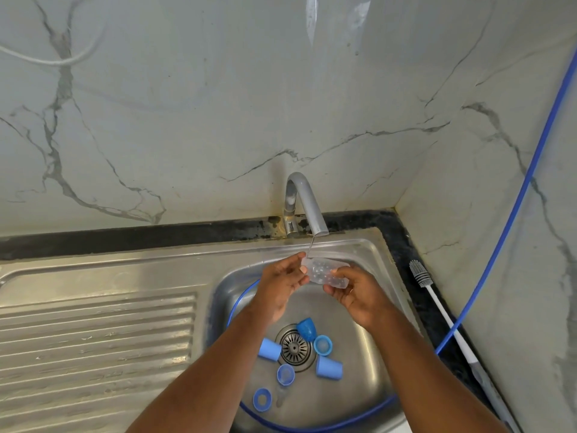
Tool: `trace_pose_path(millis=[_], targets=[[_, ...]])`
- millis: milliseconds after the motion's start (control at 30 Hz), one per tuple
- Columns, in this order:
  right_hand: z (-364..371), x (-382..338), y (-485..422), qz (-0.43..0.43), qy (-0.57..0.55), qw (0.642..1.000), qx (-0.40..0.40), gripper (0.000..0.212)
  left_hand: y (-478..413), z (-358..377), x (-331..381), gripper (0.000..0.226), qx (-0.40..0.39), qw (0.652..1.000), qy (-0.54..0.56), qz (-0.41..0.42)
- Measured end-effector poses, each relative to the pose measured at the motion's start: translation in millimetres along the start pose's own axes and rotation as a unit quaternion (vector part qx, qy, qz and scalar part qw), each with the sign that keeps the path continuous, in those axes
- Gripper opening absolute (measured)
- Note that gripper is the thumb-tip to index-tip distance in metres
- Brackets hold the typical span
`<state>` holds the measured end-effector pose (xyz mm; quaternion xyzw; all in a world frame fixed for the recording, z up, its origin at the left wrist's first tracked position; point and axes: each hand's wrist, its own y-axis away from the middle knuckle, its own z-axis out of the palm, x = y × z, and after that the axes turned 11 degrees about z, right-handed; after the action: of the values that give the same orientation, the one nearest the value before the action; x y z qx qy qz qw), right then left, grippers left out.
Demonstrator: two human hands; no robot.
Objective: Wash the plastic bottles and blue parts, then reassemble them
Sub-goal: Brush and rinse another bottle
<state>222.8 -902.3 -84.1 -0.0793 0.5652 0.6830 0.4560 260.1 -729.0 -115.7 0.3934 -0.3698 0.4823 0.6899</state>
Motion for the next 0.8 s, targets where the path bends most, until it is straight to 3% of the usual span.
trace_pose_path(millis=[133, 300, 467, 633, 700, 800], targets=[[-13.2, -0.4, 3.4, 0.007, 0.025, 0.999, -0.031, 0.036, -1.8, 8.5, -1.2, 0.021, -0.021, 0.999, 0.012, -0.022], [-20.1, 1.2, 1.4, -0.042, 0.184, 0.982, -0.025, 0.054, -8.9, 9.2, 1.2, 0.03, 0.015, 0.99, -0.046, -0.133], [-20.8, -0.7, -1.2, -0.104, 0.315, 0.943, -0.029, 0.066, -10.3, 1.6, 12.9, 0.033, -0.015, 0.994, -0.042, -0.102], [-9.2, -1.3, -0.9, -0.061, 0.317, 0.946, -0.04, 0.03, -11.1, -16.4, 12.4, 0.021, -0.064, 0.99, -0.103, -0.065], [-3.6, -1.1, -5.3, -0.066, 0.399, 0.914, -0.03, 0.03, -9.8, -22.3, 12.0, 0.032, -0.09, 0.987, -0.126, -0.039], [5.3, 2.6, -10.7, -0.09, 0.545, 0.834, -0.02, 0.045, -5.9, -21.7, 13.8, 0.041, -0.104, 0.979, -0.173, 0.007]])
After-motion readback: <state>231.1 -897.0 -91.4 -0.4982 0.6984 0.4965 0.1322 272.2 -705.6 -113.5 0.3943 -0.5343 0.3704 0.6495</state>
